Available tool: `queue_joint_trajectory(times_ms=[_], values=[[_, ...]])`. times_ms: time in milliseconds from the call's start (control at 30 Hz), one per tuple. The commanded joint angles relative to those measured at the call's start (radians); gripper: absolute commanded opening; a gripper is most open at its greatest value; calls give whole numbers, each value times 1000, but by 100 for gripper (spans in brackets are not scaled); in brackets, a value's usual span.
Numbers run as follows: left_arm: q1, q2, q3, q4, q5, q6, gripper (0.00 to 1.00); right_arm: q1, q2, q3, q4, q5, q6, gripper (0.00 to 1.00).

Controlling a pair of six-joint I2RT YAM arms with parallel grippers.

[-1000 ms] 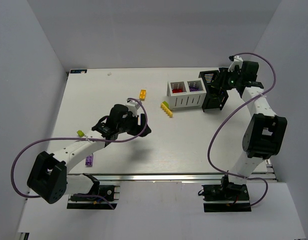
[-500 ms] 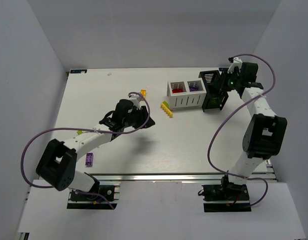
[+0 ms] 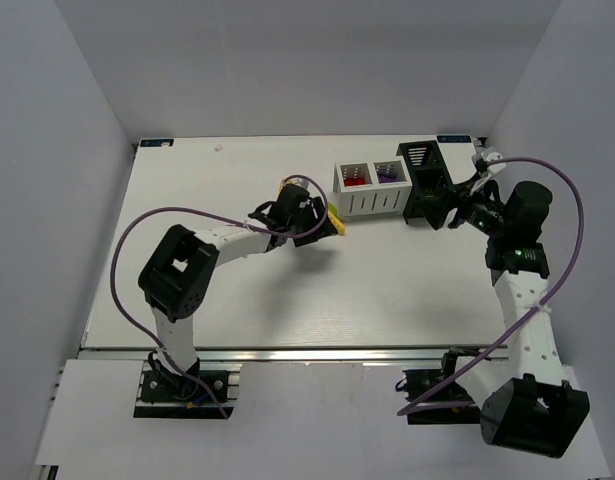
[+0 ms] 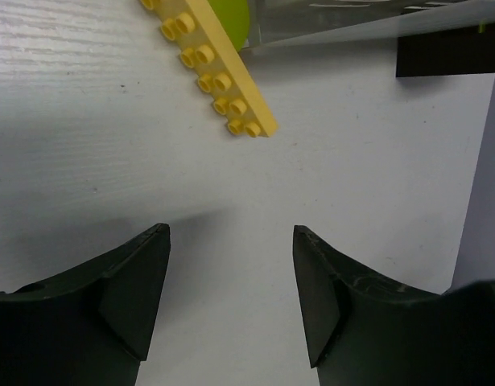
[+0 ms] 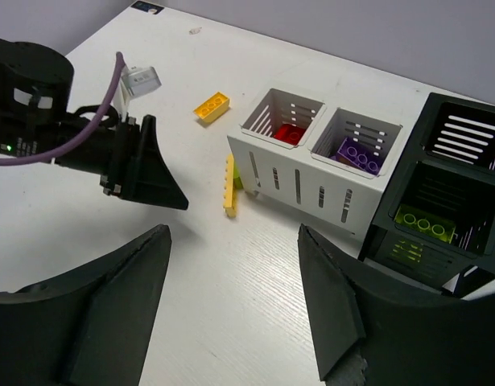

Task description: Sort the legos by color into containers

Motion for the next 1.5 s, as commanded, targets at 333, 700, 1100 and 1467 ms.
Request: queue_joint_trajectory(times_ms=[333,700,1100,1467], values=[[-125,127,214,-113,-332,-167,74,-89,-24,-40,36,-69,21,70],[-162,202,270,-107,-513,-232,74,-141,-21,-50,57,-139,55,70],[-219,299,368,-116,-643,-233,74,-172,-14,-60,77,-175,75,69],[-219,323,390,-213,-752,-264,66,-198,-24,-66,89,-210,96,69]])
